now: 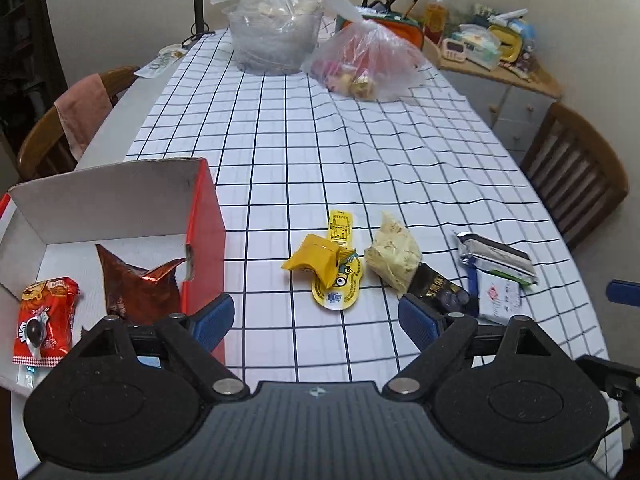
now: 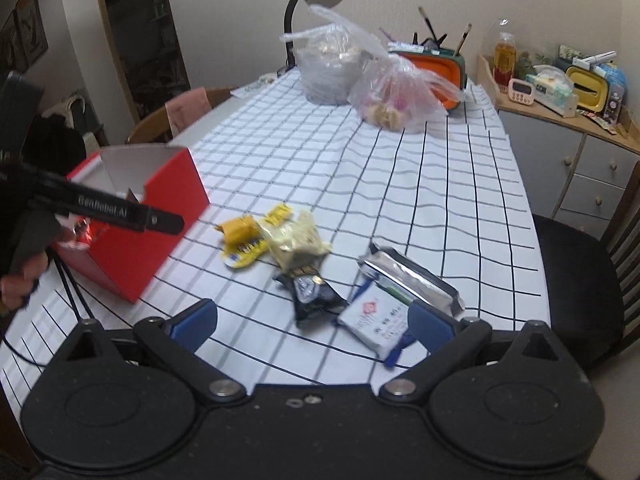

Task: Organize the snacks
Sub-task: 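Withdraw both tools from the box toward the remaining snacks, then grasp the white milk-biscuit packet with the right tool while the left tool grasps the yellow candy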

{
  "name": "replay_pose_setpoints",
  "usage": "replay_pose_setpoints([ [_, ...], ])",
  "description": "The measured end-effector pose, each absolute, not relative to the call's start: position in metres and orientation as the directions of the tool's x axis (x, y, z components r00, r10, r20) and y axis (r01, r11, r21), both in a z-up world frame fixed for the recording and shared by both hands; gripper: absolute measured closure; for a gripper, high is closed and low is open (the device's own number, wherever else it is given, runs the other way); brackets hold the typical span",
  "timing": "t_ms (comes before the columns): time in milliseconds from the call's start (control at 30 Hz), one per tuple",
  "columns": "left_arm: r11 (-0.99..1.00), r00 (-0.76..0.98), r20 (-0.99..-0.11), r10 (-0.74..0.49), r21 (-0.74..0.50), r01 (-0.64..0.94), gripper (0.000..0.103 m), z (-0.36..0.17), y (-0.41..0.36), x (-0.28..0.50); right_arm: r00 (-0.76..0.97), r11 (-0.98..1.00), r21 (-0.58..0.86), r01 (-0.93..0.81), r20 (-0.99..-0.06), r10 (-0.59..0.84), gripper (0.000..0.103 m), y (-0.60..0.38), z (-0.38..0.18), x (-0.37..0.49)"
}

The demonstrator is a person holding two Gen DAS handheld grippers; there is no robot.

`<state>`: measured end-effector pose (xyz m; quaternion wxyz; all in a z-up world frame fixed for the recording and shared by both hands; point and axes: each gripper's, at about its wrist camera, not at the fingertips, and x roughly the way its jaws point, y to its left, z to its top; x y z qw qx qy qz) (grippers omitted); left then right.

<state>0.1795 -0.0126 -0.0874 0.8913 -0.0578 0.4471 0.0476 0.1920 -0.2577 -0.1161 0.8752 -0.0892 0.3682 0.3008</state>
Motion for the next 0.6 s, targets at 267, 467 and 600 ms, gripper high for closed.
replay_pose_setpoints([
  [267, 0.979, 0.535, -0.842, 0.068, -0.048, -0.200, 0.014, -0.107, -0.014, 0.216, 0.463, 0.725, 0.023, -0.688, -0.756, 0.463, 0.011, -0.250, -0.156, 0.233],
  [467, 0.973, 0.512, -0.855, 0.080, -0.045, -0.227, 0.014, -0.115, -0.010, 0.230, 0.374, 0.648, 0.027, -0.761, -0.798, 0.472, 0.021, -0.244, -0.183, 0.265],
  [600, 0.969, 0.493, -0.865, 0.087, -0.042, -0.245, 0.014, -0.121, -0.008, 0.238, 0.346, 0.620, 0.014, -0.785, -0.819, 0.457, 0.026, -0.241, -0.195, 0.279],
])
